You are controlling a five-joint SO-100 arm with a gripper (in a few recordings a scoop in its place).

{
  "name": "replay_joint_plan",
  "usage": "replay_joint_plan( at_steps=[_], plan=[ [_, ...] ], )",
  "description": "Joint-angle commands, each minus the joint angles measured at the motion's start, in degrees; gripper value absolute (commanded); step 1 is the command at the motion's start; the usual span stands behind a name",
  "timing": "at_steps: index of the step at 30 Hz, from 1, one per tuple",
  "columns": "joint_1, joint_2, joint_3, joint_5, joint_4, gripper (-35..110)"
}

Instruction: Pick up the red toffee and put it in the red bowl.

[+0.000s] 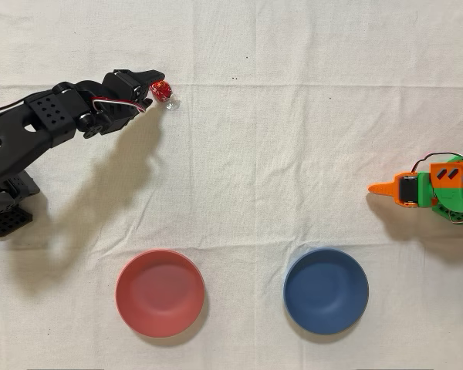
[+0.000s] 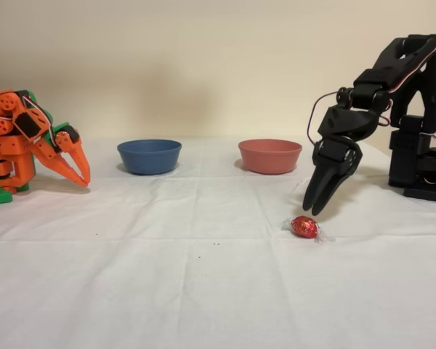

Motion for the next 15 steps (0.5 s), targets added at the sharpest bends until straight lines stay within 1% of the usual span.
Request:
replay_joint_plan(
  at_steps=[1, 15],
  plan=[
    [0.09, 0.18, -0.35, -0.53, -1.85, 23],
    [0.35, -5.71, -0.88, -1.23, -6.77, 24]
  ],
)
